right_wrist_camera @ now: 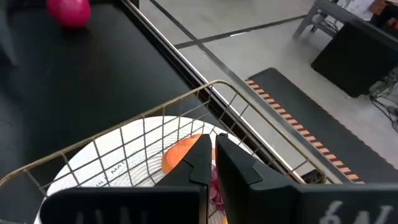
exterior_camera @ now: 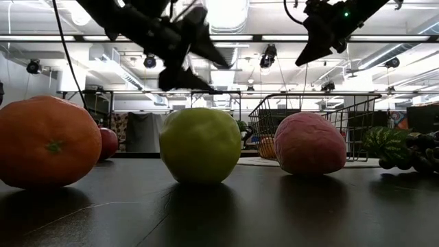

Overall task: Build produce basket
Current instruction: Put the orange into the wire basket

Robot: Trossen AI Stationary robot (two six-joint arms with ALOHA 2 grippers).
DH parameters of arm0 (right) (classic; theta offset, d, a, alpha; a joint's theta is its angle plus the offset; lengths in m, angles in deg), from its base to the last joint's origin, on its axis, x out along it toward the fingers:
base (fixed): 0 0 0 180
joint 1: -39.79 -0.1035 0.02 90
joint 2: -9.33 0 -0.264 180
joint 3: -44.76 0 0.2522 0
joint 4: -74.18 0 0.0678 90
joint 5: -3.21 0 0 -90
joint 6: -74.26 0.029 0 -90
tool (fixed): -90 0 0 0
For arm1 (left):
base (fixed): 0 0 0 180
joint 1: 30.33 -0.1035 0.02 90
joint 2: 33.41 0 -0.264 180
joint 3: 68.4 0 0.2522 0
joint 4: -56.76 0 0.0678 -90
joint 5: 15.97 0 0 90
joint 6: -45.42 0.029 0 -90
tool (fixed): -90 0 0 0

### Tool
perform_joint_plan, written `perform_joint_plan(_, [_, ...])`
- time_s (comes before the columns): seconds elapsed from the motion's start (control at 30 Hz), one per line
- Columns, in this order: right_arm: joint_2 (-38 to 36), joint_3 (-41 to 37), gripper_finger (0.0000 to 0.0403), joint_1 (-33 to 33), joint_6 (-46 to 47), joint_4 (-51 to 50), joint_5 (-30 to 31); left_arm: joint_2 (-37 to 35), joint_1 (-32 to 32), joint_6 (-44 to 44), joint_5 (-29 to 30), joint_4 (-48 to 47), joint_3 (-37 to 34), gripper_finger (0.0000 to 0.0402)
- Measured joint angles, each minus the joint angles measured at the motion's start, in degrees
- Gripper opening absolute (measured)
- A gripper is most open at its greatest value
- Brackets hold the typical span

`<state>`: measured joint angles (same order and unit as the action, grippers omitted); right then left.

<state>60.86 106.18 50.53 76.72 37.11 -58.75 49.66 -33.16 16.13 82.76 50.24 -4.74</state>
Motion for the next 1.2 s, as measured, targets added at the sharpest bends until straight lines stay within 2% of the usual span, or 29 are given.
perform_joint_plan(0.27, [0.0, -1.3, 0.0013, -1.0, 0.2, 0.0, 0.0, -0.1, -0.1, -9.8, 5.5, -23.0, 3.8, 0.0331])
perform_joint_plan(0.43, [0.0, -3.2, 0.0013, -1.0, 0.5, 2.8, -0.3, -0.1, -0.1, -12.4, 7.6, -31.6, 5.2, 0.0331])
perform_joint_plan(0.5, [0.0, -3.9, 0.0013, -1.0, -0.1, 4.0, -2.3, -0.2, -0.1, -12.5, 8.2, -32.3, 5.3, 0.0331])
perform_joint_plan(0.6, [0.0, -5.6, 0.0013, -1.3, -3.2, 8.9, -8.8, -0.4, -0.2, -12.5, 8.3, -32.3, 5.2, 0.0331])
perform_joint_plan(0.83, [-1.6, -13.5, 0.0013, -4.6, -15.4, 30.1, -26.8, -0.5, -0.2, -12.4, 8.3, -32.3, 5.2, 0.0331])
perform_joint_plan(1.0, [-5.1, -19.9, 0.0013, -6.6, -20.2, 40.3, -28.6, -0.5, -0.2, -12.4, 8.3, -32.2, 5.1, 0.0331])
perform_joint_plan(1.2, [-10.9, -25.9, 0.0013, -6.8, -20.3, 42.5, -31.4, -0.4, -0.2, -12.5, 8.3, -32.1, 5.4, 0.0331])
